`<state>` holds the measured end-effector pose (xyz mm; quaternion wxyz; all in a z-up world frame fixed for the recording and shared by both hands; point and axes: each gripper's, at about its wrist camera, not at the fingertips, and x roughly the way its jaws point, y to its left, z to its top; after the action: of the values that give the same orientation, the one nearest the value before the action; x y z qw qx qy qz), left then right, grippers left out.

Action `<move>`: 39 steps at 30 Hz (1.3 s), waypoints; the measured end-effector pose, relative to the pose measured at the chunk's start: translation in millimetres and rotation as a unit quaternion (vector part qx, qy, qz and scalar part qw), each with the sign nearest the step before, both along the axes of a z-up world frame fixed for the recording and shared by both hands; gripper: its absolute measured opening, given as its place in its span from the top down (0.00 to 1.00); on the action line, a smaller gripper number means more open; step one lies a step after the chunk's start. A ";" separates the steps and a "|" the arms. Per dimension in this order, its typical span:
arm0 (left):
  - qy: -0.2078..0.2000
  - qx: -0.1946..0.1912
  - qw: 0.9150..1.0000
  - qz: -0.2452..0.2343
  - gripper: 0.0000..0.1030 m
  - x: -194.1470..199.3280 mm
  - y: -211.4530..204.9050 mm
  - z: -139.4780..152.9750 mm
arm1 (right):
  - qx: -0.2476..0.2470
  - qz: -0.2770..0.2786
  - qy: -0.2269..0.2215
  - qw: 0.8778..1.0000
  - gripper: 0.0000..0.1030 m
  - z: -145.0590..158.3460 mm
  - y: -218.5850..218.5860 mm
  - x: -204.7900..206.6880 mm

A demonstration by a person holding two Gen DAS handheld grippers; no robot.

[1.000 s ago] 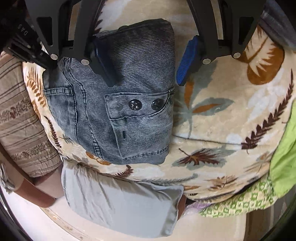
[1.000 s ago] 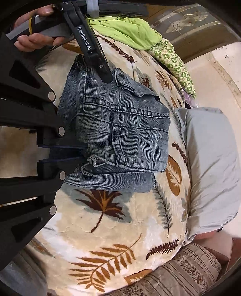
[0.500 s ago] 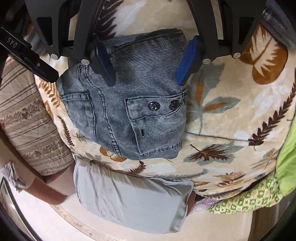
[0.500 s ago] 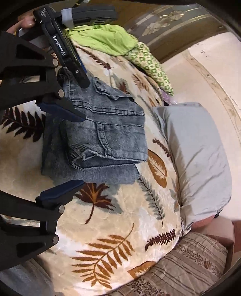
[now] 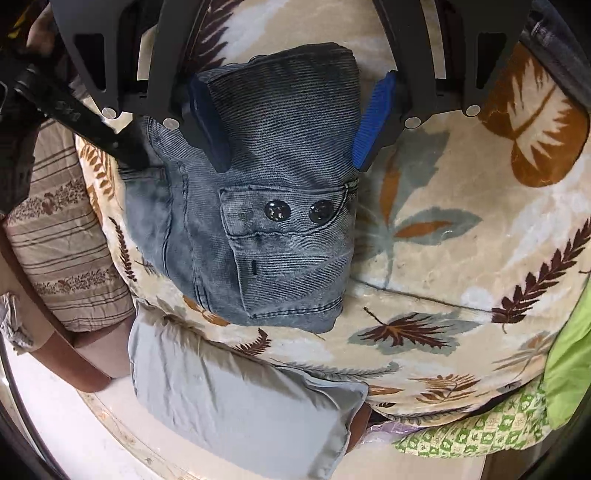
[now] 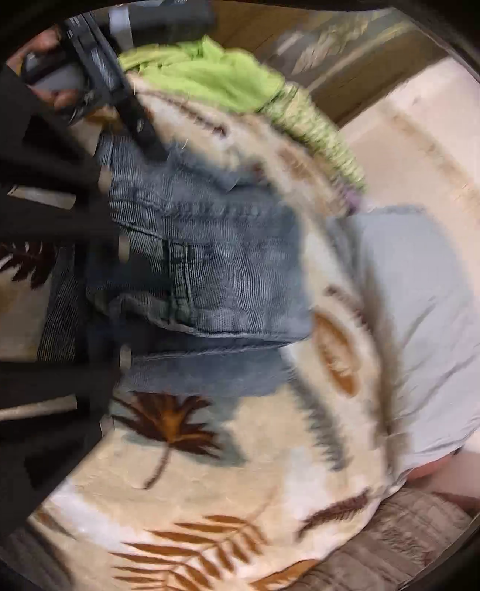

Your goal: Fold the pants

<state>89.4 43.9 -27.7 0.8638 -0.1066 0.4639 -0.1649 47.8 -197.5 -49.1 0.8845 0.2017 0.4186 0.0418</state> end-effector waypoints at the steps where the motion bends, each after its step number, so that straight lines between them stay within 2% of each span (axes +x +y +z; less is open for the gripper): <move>1: -0.004 0.005 1.000 0.000 0.35 -1.6 -2.1 0.5 | -0.004 -0.003 -0.003 1.000 0.92 1.4 1.7 -3.6; 5: -0.010 0.015 1.000 -0.002 0.34 -2.7 -6.1 0.8 | -0.056 -0.012 -0.006 0.998 0.93 19.1 14.8 -20.5; 8: -0.012 0.020 1.000 -0.004 0.34 -4.0 -6.5 1.0 | -0.081 -0.017 0.025 0.996 0.95 9.4 25.7 -26.8; 11: -0.011 0.019 1.000 -0.004 0.34 -4.9 -4.4 1.8 | -0.057 -0.017 0.023 0.998 0.96 9.9 24.4 -34.1; 14: -0.010 0.018 1.000 -0.005 0.34 -3.4 -3.3 1.7 | -0.065 -0.017 0.022 0.997 0.96 7.6 22.7 -33.7; 16: -0.013 0.022 1.000 -0.009 0.34 -3.6 -3.4 2.6 | -0.039 -0.013 0.032 0.999 0.94 0.0 17.4 -32.8; 17: -0.016 0.025 0.999 -0.011 0.35 -4.7 -3.8 4.4 | -0.023 -0.018 0.021 0.999 0.94 1.2 13.6 -35.5; 18: -0.023 0.026 0.999 -0.015 0.35 -6.6 -3.8 8.0 | -0.021 -0.023 0.014 0.999 0.91 3.9 12.1 -37.7; 19: -0.032 0.026 0.999 -0.018 0.34 -8.7 -3.9 11.9 | -0.023 -0.028 0.011 0.999 0.73 6.7 11.6 -39.0; 20: -0.042 0.028 0.998 -0.023 0.34 -10.8 -4.3 16.4 | -0.022 -0.034 0.007 0.999 0.49 9.9 10.2 -40.3; 21: -0.052 0.035 0.998 -0.032 0.34 -12.4 -6.1 22.4 | -0.020 -0.038 0.001 0.999 0.42 12.5 9.0 -41.5; 25: -0.064 0.038 0.995 -0.062 0.33 -8.7 -5.7 40.8 | -0.029 -0.059 -0.005 0.998 0.37 21.2 6.0 -42.6; 33: -0.027 0.050 0.994 -0.098 0.33 40.5 -11.4 63.2 | -0.039 -0.078 -0.003 0.996 0.31 40.3 -5.3 -27.1; 35: -0.013 0.051 0.993 -0.106 0.33 50.9 -17.2 62.5 | -0.050 -0.084 -0.006 0.995 0.25 45.4 -8.5 -23.7; 39: 0.017 0.018 0.994 -0.110 0.35 61.5 -22.5 49.0 | -0.053 -0.118 0.007 0.992 0.25 38.1 -24.2 -17.1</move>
<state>151.0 21.4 21.2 0.8344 -0.0418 0.4900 -0.2488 30.8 -221.7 -11.0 0.8898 0.2029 0.3996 -0.0861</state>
